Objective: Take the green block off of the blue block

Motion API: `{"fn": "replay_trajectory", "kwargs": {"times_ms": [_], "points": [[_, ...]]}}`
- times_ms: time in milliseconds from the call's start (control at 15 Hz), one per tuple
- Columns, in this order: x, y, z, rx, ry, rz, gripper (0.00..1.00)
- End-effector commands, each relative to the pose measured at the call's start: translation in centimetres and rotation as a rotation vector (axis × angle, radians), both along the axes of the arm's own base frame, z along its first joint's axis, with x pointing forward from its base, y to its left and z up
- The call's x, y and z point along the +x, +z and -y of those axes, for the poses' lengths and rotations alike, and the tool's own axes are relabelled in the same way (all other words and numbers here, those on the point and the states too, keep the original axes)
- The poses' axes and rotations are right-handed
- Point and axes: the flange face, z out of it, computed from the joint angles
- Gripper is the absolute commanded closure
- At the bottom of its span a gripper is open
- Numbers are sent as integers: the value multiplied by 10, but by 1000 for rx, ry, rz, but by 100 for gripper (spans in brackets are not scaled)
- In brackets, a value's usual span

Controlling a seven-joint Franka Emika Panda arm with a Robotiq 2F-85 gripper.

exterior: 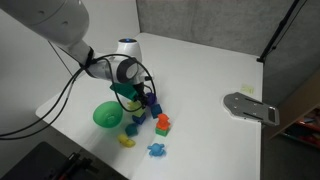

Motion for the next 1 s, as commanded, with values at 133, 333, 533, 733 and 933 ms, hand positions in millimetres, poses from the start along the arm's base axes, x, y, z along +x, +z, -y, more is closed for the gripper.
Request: {"fn": "replay_trajectory", "kwargs": {"times_ms": [133, 333, 533, 733, 933], "points": [[14, 72, 7, -9, -53, -9, 68], [25, 113, 13, -22, -119, -18, 68], [37, 147, 24, -47, -242, -8, 68], [50, 171, 42, -69, -404, 16, 68], [59, 181, 62, -60, -562, 29, 68]]}}
